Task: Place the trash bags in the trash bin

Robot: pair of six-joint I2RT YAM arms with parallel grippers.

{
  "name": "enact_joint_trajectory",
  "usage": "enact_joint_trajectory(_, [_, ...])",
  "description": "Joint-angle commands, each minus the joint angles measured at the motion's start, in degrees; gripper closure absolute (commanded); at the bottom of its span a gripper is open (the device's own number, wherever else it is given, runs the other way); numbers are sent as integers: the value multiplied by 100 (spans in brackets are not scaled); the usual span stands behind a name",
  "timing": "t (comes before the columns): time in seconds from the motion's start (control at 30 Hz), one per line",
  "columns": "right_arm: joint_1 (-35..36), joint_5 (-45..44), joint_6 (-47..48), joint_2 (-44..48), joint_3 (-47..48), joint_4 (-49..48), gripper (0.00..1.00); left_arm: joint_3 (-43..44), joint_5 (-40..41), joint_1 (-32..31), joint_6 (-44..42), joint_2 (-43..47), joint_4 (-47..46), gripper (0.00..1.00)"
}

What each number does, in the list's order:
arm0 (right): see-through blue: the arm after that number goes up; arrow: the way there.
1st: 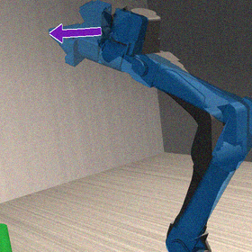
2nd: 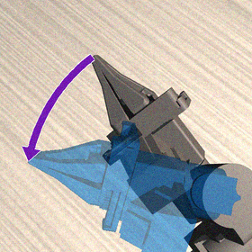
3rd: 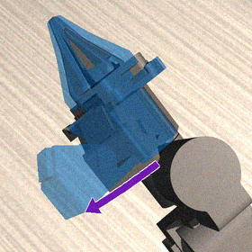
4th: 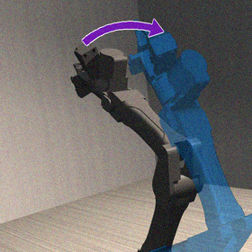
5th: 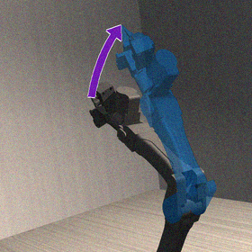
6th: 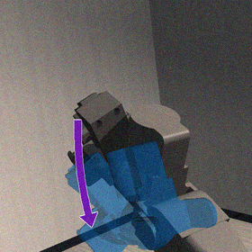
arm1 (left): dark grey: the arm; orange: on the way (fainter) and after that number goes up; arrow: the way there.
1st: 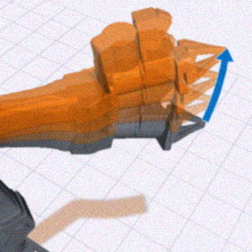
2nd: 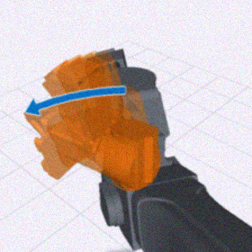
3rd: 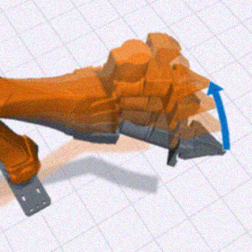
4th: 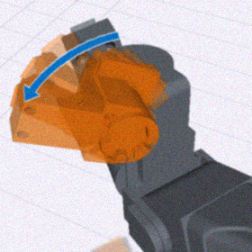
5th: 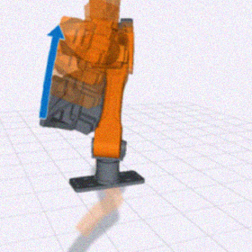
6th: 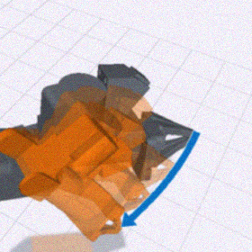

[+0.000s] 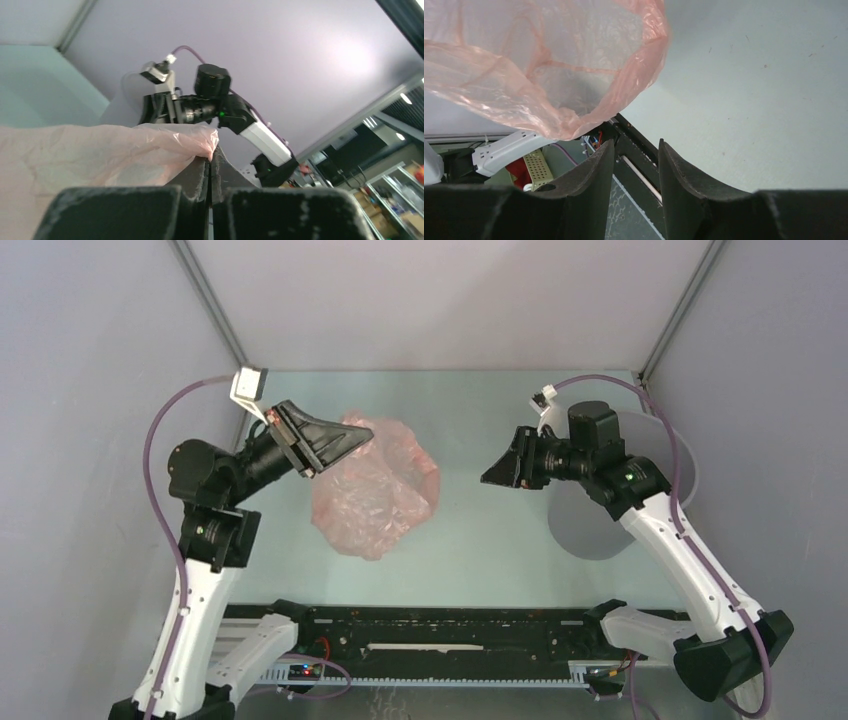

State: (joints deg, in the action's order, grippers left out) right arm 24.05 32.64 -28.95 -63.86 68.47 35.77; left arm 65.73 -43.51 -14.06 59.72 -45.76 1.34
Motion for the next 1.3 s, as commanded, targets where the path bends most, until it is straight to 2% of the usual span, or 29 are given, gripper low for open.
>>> enact_joint_trajectory(0.0, [-67, 72, 156, 77, 243, -120, 53, 524, -829, 31, 915, -368, -1461, 100])
enact_joint_trajectory(0.2, [-89, -76, 146, 136, 281, -51, 53, 318, 73, -81, 928, -728, -1199, 100])
enact_joint_trajectory(0.4, [-111, -200, 100, 139, 281, 83, 54, 449, 645, -1099, 1300, -1406, -1770, 100])
enact_joint_trajectory(0.5, [-111, -291, 113, 183, 281, 137, 53, 532, 658, -1292, 1422, -1536, -1934, 100])
enact_joint_trajectory(0.6, [-119, -354, 136, 209, 281, 210, 54, -172, 719, -985, 1437, -1111, -1863, 100])
enact_joint_trajectory(0.73, [-104, -383, 176, 179, 281, 273, 54, -2138, 459, 144, 1786, -121, -1896, 100])
enact_joint_trajectory(0.8, [-76, -413, 200, 137, 281, 279, 54, -2886, 279, 892, 1402, 412, -1117, 100])
enact_joint_trajectory(0.87, [5, -451, 217, 64, 281, 258, 54, -3385, 319, 1239, 575, 851, 213, 100])
enact_joint_trajectory(1.0, [308, -514, 131, -144, 281, 123, 54, -3814, 1138, 1275, -704, 1130, 2716, 100])
enact_joint_trajectory(1.1, [518, -530, 57, -319, 281, 48, 54, -3532, 2539, 1302, -1476, 1361, 4535, 100])
enact_joint_trajectory(1.2, [652, -707, 64, -484, 281, 83, 54, -3352, 3165, 1319, -1755, 1267, 5173, 100])
enact_joint_trajectory(1.27, [689, -832, 47, -648, 281, 157, 53, -3354, 3203, 1319, -1749, 1098, 5190, 100])
